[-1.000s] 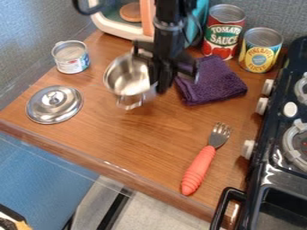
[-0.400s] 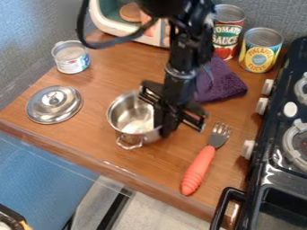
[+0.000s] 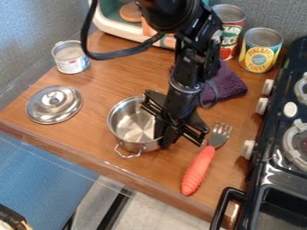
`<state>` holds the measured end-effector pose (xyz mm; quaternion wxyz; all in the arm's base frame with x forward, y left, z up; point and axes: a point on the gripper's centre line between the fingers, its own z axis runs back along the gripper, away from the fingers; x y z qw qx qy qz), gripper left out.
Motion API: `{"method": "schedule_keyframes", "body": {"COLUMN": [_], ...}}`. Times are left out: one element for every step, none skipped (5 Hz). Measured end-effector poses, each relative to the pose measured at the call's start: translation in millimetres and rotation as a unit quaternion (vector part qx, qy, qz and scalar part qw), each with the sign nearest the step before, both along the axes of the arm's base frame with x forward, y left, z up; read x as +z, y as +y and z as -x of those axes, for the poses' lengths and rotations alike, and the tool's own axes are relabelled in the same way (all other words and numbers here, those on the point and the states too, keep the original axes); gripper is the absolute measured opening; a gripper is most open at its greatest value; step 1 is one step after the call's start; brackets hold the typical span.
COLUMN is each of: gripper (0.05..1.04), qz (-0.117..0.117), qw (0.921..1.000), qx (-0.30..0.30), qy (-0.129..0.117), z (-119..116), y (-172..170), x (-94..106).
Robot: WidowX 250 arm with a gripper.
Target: Moved the silver pot to the left of the red fork
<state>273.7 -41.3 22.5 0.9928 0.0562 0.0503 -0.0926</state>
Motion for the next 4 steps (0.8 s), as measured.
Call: {"method": "schedule_keyframes", "body": {"gripper": [0.282, 0.565, 0.869, 1.009], "qz": [0.006, 0.018, 0.03, 0.036], "qw": [0.9999, 0.9998, 0.9994, 0.9989], "qx": [-0.01, -0.006, -0.02, -0.027], "qy": [0.011, 0.011, 0.0, -0.012], "z": [3, 2, 0, -1], "y": [-2, 2, 3, 4], "x": [0.1, 2.6, 13.2, 20.4]}}
